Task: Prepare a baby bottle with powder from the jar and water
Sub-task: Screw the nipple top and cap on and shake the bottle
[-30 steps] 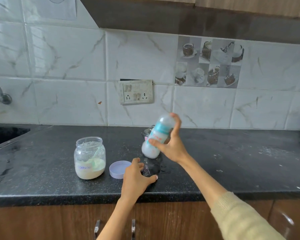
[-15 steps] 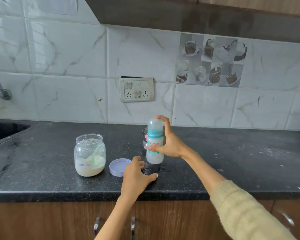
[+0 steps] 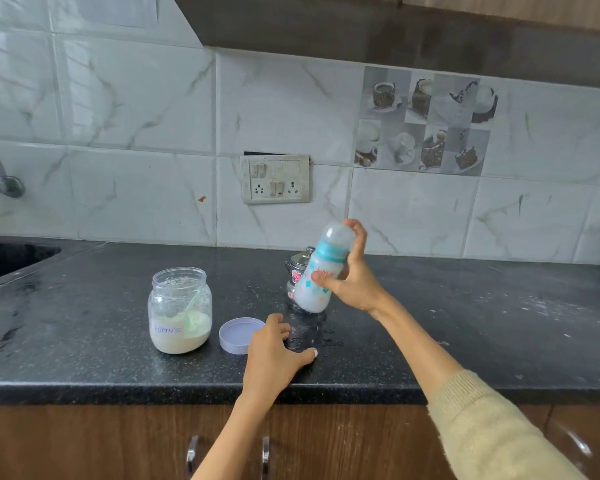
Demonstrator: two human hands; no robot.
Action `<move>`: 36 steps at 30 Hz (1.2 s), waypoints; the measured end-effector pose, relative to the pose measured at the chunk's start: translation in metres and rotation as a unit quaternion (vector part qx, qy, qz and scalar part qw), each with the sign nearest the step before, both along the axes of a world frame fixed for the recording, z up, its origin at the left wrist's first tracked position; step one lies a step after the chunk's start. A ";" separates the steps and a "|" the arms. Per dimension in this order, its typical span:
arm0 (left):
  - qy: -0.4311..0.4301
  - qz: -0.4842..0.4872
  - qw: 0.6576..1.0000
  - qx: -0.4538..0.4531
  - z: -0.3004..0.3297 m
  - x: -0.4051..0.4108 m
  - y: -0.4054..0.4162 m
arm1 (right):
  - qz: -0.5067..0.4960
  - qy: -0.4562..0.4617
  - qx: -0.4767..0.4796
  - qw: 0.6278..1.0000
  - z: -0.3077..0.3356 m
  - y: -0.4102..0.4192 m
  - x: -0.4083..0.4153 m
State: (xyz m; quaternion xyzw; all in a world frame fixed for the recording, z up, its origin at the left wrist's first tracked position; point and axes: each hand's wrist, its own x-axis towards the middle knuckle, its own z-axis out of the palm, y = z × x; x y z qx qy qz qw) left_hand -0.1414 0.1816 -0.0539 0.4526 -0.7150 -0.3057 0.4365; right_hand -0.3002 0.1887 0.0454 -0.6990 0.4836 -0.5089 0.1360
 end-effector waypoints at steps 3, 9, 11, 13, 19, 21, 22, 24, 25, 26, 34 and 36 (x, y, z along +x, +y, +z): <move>-0.002 0.003 1.000 0.001 -0.001 0.000 0.000 | 0.029 0.067 0.030 0.997 -0.005 0.001 0.000; -0.004 0.004 1.000 -0.002 -0.001 0.000 0.000 | 0.040 0.064 0.053 0.996 -0.009 -0.001 -0.003; -0.003 0.002 1.000 -0.002 0.000 0.000 0.000 | 0.028 0.001 0.034 0.999 -0.008 -0.002 -0.007; -0.002 0.002 1.000 -0.004 0.000 -0.001 0.000 | 0.034 0.001 0.043 0.998 -0.004 -0.003 -0.008; -0.004 0.001 1.000 -0.004 0.001 0.000 0.001 | 0.037 -0.019 0.030 0.999 0.006 -0.004 -0.006; -0.008 0.002 1.000 -0.002 0.001 0.000 0.001 | 0.060 0.060 0.069 0.994 0.003 -0.004 -0.002; -0.009 0.002 1.000 -0.001 0.001 0.000 0.001 | 0.058 0.069 0.073 0.993 0.001 -0.004 -0.002; -0.007 0.001 1.000 -0.002 0.001 0.000 0.000 | 0.038 0.006 0.044 0.998 -0.003 -0.005 -0.004; -0.005 0.001 1.000 -0.004 0.001 0.000 0.000 | 0.032 -0.006 0.031 0.999 -0.004 -0.006 -0.005; -0.006 0.002 1.000 -0.006 0.000 0.000 0.000 | 0.036 0.011 0.037 0.999 -0.005 -0.006 -0.004; -0.006 0.000 1.000 -0.004 -0.001 0.000 0.000 | 0.063 0.022 0.064 0.996 0.006 -0.005 -0.009; -0.010 0.003 1.000 -0.010 -0.001 0.000 0.000 | 0.071 0.045 0.080 0.993 0.004 -0.002 -0.005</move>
